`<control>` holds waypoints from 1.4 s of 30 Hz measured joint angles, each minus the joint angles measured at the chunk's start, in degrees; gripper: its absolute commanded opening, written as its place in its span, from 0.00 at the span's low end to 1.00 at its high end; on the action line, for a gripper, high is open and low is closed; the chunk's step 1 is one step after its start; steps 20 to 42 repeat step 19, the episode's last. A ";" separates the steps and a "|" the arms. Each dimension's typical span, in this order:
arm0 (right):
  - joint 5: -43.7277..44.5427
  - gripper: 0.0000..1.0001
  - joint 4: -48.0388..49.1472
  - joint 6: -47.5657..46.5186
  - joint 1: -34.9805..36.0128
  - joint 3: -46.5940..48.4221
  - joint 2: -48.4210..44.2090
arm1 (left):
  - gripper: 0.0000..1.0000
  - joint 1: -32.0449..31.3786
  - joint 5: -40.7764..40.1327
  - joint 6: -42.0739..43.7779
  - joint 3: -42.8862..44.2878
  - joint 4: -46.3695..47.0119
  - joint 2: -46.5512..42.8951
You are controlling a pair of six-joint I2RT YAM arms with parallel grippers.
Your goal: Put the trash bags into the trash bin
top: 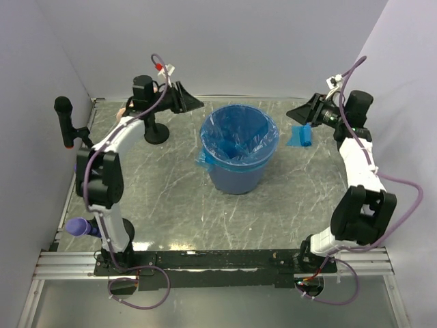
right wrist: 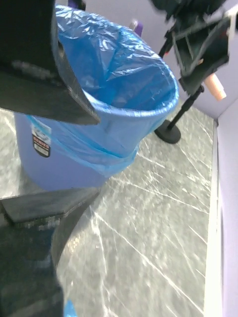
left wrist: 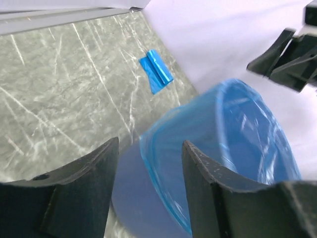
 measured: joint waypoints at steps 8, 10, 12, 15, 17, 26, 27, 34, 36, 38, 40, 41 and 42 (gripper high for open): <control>9.27 1.00 -10.58 -7.74 0.70 1.22 -12.00 | 0.84 -1.53 -2.45 12.57 -5.64 -11.82 -14.32; 16.41 1.00 -14.60 -8.35 1.62 4.35 -13.94 | 0.86 -1.75 -4.96 16.26 -5.18 -15.30 -17.81; 25.09 1.00 -18.34 -8.96 3.08 8.83 -15.26 | 0.87 -1.70 -8.55 19.93 -3.48 -18.01 -20.74; 34.60 1.00 -21.59 -10.05 4.33 12.61 -17.44 | 0.88 -1.44 -13.40 24.63 -0.02 -20.02 -23.80; 39.65 1.00 -24.37 -10.71 4.68 13.81 -18.84 | 0.88 -1.25 -15.93 26.88 1.95 -20.87 -25.00; 43.25 1.00 -27.45 -10.71 4.85 15.72 -19.04 | 0.88 -1.11 -18.47 29.07 3.61 -21.16 -25.73; 43.25 1.00 -27.45 -10.71 4.85 15.72 -19.04 | 0.88 -1.11 -18.47 29.07 3.61 -21.16 -25.73; 43.25 1.00 -27.45 -10.71 4.85 15.72 -19.04 | 0.88 -1.11 -18.47 29.07 3.61 -21.16 -25.73; 43.25 1.00 -27.45 -10.71 4.85 15.72 -19.04 | 0.88 -1.11 -18.47 29.07 3.61 -21.16 -25.73; 43.25 1.00 -27.45 -10.71 4.85 15.72 -19.04 | 0.88 -1.11 -18.47 29.07 3.61 -21.16 -25.73; 43.25 1.00 -27.45 -10.71 4.85 15.72 -19.04 | 0.88 -1.11 -18.47 29.07 3.61 -21.16 -25.73; 43.25 1.00 -27.45 -10.71 4.85 15.72 -19.04 | 0.88 -1.11 -18.47 29.07 3.61 -21.16 -25.73; 43.25 1.00 -27.45 -10.71 4.85 15.72 -19.04 | 0.88 -1.11 -18.47 29.07 3.61 -21.16 -25.73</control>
